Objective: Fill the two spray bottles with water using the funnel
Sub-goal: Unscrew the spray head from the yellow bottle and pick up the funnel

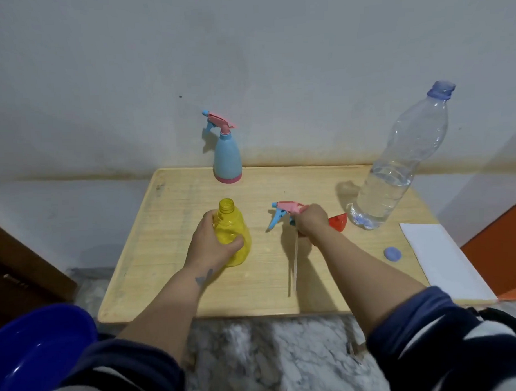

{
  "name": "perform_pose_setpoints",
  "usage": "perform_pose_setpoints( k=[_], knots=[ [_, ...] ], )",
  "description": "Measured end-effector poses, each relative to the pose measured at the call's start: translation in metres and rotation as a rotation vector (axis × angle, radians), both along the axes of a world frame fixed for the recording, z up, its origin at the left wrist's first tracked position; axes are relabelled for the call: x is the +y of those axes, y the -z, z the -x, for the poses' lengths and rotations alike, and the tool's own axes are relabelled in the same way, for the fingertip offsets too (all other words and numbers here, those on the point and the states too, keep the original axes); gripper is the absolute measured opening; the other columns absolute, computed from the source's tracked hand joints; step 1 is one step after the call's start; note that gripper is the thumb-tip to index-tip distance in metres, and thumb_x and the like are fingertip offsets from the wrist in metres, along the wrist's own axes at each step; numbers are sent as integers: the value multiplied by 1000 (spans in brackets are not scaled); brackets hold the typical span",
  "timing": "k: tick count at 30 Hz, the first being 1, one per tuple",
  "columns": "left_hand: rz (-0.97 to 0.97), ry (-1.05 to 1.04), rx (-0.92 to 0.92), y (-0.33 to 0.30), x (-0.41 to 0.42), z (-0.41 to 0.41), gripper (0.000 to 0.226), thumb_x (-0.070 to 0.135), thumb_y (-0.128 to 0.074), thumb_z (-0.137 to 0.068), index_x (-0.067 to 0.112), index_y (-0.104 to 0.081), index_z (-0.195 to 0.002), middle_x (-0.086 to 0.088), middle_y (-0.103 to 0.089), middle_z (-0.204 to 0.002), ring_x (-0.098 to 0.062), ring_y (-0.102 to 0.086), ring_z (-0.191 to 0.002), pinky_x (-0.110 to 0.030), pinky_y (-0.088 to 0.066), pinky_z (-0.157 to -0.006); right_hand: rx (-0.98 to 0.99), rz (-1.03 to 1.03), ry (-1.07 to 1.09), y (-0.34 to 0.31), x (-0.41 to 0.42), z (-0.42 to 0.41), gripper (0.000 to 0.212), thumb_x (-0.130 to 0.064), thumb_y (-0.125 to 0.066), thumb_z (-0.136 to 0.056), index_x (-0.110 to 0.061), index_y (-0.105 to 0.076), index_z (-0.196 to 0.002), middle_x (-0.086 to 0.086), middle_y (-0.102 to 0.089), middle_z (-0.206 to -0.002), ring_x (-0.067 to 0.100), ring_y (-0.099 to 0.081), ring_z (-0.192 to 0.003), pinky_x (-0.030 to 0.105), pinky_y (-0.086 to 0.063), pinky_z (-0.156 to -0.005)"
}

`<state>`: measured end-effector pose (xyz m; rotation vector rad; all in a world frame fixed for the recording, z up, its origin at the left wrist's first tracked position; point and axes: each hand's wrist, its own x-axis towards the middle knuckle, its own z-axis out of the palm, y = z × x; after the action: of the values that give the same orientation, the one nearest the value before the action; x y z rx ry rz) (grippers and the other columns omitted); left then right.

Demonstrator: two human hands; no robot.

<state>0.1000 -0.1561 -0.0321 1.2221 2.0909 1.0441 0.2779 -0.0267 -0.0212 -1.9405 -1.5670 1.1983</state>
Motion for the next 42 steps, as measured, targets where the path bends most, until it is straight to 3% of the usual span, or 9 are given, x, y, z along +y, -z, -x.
perform_pose_setpoints(
  k=[5,10,14,19,22,27,29,32,42],
  knots=[
    [-6,-2,4,1,-3,-3,67,29,-75,-74,24,-40,-131,2,-53,-121,-15,-50,-101,-28,-38,-81,-116,54,-41,22,-8,0,15,-18,-53,-94,-3,-57,-95,7,-56,-76,25,-55,-73,28,-41,-55],
    [-16,-3,3,0,-4,-6,68,29,-74,-75,25,-39,-133,2,-53,-122,-14,-50,-100,-28,-38,-80,-176,17,-32,27,-14,-4,26,-19,-56,-92,0,-65,-107,8,-57,-86,24,-53,-76,26,-29,-46],
    [-29,-1,14,0,-5,-8,69,27,-73,-75,23,-39,-135,-1,-53,-126,-14,-49,-100,-29,-39,-81,-233,-66,-78,21,-26,-12,27,-21,-53,-95,-2,-65,-110,13,-65,-99,26,-58,-83,27,-38,-62],
    [-45,-3,29,1,-5,-8,70,27,-74,-76,21,-38,-136,-3,-52,-129,-13,-48,-101,-27,-38,-82,-353,-507,14,7,-34,-31,30,-24,-57,-93,-14,-57,-120,5,-56,-121,24,-55,-111,36,-46,-82],
    [-52,-10,21,3,-5,-8,70,27,-74,-76,21,-39,-136,-4,-52,-129,-18,-51,-106,-27,-37,-81,-433,-530,172,7,-30,-48,54,-35,-68,-85,-13,-48,-129,7,-47,-130,27,-44,-123,39,-41,-93],
    [-64,-18,35,7,-5,-6,71,28,-75,-76,21,-39,-136,-4,-53,-128,-23,-53,-112,-27,-38,-82,-213,-246,221,23,-22,-64,99,-53,-80,-64,-13,-33,-141,9,-43,-140,32,-41,-131,49,-42,-101],
    [-66,-23,39,8,-5,-6,70,28,-75,-76,21,-39,-136,-3,-53,-128,-23,-53,-111,-28,-38,-82,-89,-231,212,26,-22,-67,92,-55,-81,-61,-13,-41,-133,6,-55,-128,30,-52,-121,45,-47,-95],
    [-67,-25,43,8,-6,-6,70,29,-75,-77,20,-39,-136,-4,-53,-127,-24,-53,-111,-28,-38,-82,30,-232,243,23,-24,-71,61,-35,-79,-73,-11,-52,-122,-3,-58,-104,23,-59,-108,30,-44,-83],
    [-51,12,15,5,-6,-2,72,32,-74,-76,21,-37,-137,-4,-53,-128,-23,-53,-111,-29,-40,-82,344,-371,180,-22,-44,-44,68,-24,-78,-78,-12,-46,-137,2,-57,-127,15,-56,-107,22,-45,-85]
  ],
)
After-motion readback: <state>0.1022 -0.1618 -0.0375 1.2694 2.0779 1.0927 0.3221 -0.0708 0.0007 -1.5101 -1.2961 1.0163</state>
